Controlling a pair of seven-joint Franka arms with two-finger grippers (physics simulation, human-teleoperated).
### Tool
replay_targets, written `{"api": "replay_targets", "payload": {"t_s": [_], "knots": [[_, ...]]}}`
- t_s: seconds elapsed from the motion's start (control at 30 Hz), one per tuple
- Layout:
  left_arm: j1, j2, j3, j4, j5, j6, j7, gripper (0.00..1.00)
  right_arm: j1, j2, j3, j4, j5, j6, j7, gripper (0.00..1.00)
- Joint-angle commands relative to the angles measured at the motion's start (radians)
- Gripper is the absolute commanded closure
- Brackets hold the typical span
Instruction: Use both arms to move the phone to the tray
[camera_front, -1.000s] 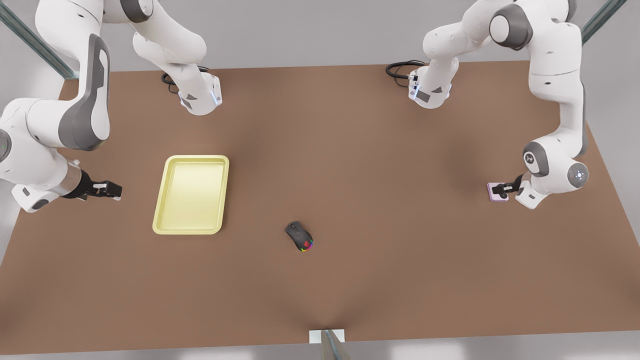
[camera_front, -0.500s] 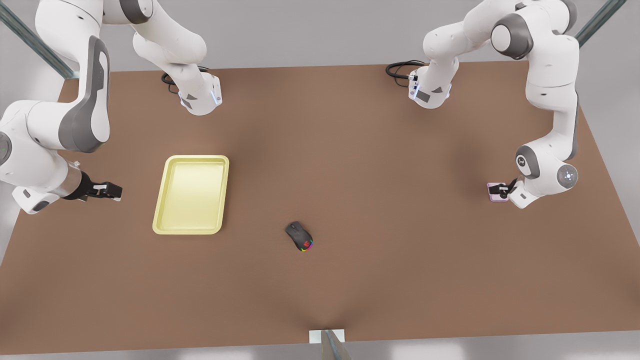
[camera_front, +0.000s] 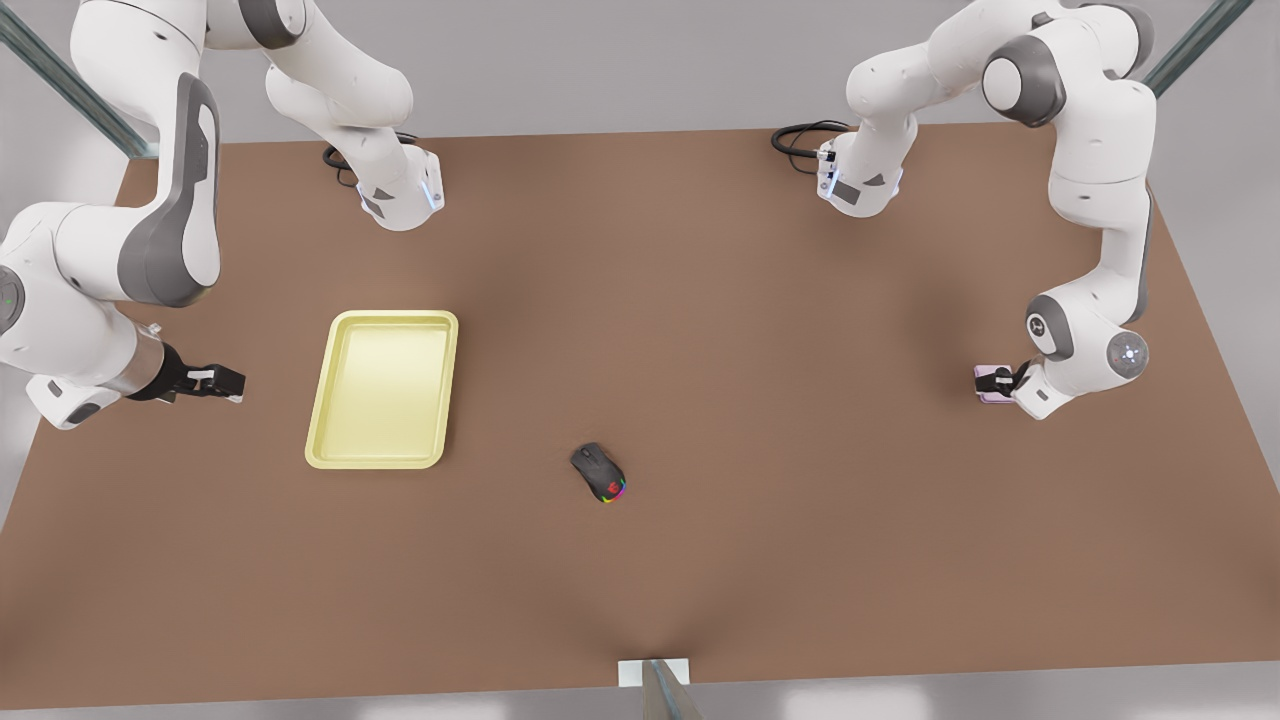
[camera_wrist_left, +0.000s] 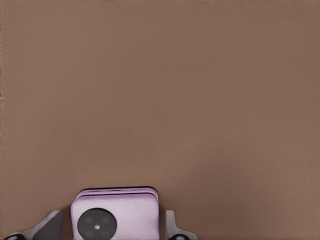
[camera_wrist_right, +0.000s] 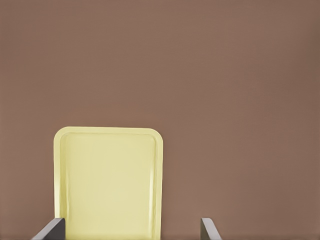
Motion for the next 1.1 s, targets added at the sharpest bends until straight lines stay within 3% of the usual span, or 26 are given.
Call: {"api": "replay_targets", "payload": {"t_s": [0.0,0.03,0.27,0.47,0.8,0.93,1.07], "knots": [[0.0,0.0,0.0,0.0,0.003,0.002,-0.111,0.13,0.0,-0.001,0.0,0.001,0.001,0.0,-0.004,0.0],[0.0,0.0,0.0,0.0,0.003,0.002,-0.121,0.16,0.0,0.0,0.0,0.001,0.001,0.003,-0.004,0.0],[0.0,0.012,0.0,-0.001,0.0,-0.003,-0.15,0.14,0.002,0.007,0.0,0.009,-0.002,0.004,-0.004,0.0],[-0.002,0.009,0.0,0.0,0.0,-0.004,-0.164,0.25,0.002,0.007,0.0,0.012,-0.002,0.0,-0.005,0.0],[-0.024,-0.021,-0.003,0.002,0.007,-0.041,-0.201,0.25,-0.005,0.013,0.0,0.012,0.001,0.0,-0.017,0.0],[-0.08,-0.047,-0.005,0.002,0.006,-0.112,-0.272,0.25,-0.005,0.013,0.0,0.014,0.002,0.0,-0.017,0.0],[-0.393,-0.106,-0.02,0.019,-0.003,-0.204,-0.733,0.25,-0.006,0.013,0.0,0.012,0.002,0.0,-0.017,0.0]]}}
